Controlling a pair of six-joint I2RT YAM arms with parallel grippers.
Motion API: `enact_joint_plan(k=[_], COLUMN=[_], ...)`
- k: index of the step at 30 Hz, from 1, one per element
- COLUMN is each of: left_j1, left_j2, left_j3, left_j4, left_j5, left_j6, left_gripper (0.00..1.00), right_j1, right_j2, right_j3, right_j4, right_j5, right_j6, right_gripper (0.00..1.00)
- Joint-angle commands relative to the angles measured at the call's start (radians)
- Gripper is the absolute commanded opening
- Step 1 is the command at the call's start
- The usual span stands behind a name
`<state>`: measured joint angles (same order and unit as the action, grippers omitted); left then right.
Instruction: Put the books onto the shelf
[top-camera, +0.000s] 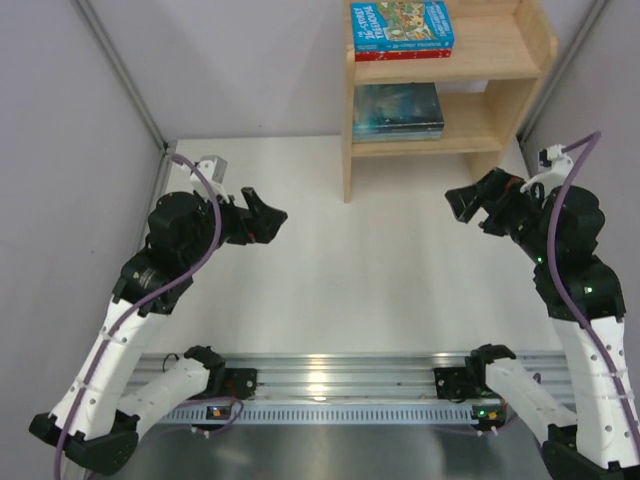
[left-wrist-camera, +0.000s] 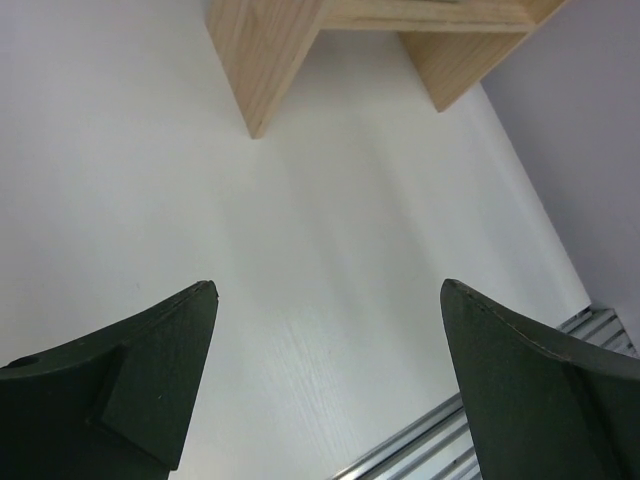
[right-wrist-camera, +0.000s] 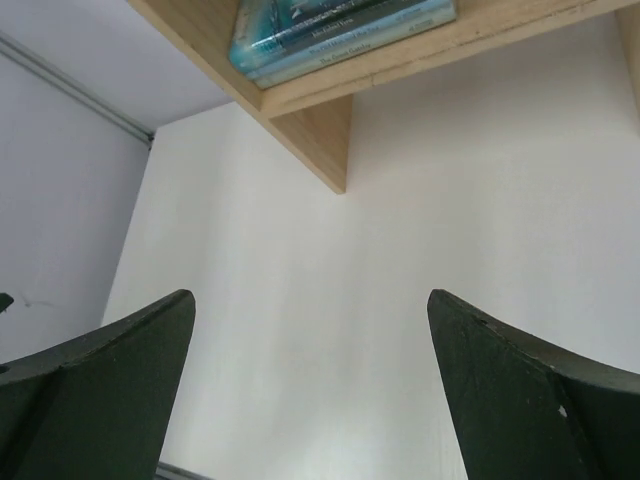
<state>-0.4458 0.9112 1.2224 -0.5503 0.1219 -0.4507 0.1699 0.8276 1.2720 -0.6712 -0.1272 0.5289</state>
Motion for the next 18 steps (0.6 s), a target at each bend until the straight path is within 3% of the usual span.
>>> enact_joint_plan(k=[1,6,11,18], left_j1=[0.001,0.001,0.002,0.001], left_j2=[-0.099,-0.233,-0.253,-0.252], left_j3=[-0.089,-0.169,-0.136,-0.097], left_j4=[-0.082,-0.076,-0.102,-0.132], left_j5=[-0.031,0.021,0.041,0.047], left_j6=[0.035,-0.023,-0.022,-0.006], left_gripper=[0.99,0.99,0.99,0.98], right_j1=[0.003,0.003,0.002,0.005], right_j2=[-0.079,-0.090,-0.122,-0.171], right_j3=[-0.016,0.012,-0.003,-0.042], right_j4=[-0.091,-0.192,-0.195,-0.195], right_j5=[0.031,0.006,-0.071,-0.065], right_j6=[-0.108,-0.124,-0.110,-0.093], right_gripper=[1.00,1.00,1.00,1.00])
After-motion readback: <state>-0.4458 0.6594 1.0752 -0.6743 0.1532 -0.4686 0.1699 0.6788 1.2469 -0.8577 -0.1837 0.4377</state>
